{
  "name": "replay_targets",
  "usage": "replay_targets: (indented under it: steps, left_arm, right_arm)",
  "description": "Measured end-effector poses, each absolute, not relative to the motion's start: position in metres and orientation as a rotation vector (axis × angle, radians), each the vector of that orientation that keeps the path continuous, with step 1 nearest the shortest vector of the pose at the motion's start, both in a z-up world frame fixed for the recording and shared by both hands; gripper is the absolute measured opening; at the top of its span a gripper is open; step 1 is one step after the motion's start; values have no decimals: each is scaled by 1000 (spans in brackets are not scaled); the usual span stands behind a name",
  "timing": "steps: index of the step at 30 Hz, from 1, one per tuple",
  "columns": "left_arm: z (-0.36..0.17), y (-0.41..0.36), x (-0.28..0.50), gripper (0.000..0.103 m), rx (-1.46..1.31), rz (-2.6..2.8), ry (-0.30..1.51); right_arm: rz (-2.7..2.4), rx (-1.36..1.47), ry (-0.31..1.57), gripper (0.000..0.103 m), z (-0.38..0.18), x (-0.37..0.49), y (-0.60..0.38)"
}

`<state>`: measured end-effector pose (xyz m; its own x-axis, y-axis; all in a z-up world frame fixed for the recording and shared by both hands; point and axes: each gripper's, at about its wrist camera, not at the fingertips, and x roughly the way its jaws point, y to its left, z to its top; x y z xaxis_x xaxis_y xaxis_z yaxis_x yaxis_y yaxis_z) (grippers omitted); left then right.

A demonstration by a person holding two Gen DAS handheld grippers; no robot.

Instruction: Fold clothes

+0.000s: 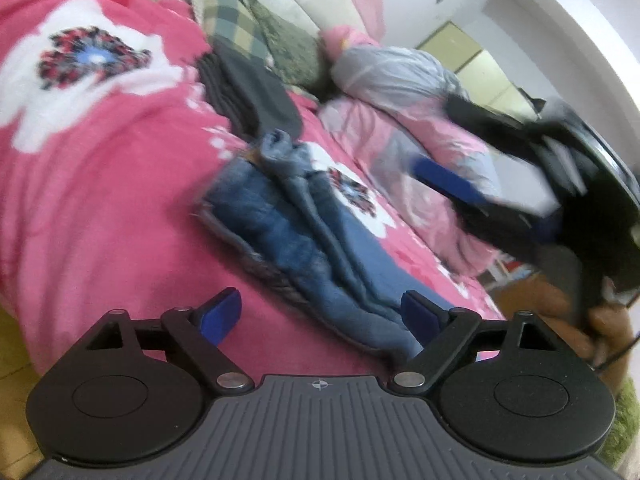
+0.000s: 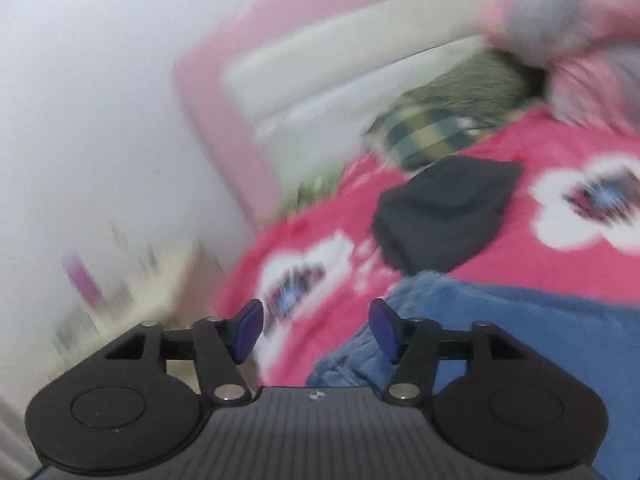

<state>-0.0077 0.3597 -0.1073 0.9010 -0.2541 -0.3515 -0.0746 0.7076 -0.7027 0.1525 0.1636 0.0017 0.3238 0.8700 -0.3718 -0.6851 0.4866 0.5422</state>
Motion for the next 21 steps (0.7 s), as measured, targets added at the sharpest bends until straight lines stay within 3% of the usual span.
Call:
replay_targets:
  steps: [6,13,21]
  left_arm:
    - [-110,345,17,100,-852,-147,475]
    - [-115,335,38,101,-909,-85,513]
    - [-114,331,51,101,-917,0,517]
  right_arm:
    - [729,660,766,77,-25,160,-12]
    - [272,911,879,78,-81,160,-205]
    - [403,871,1031,79,-109,208,-183]
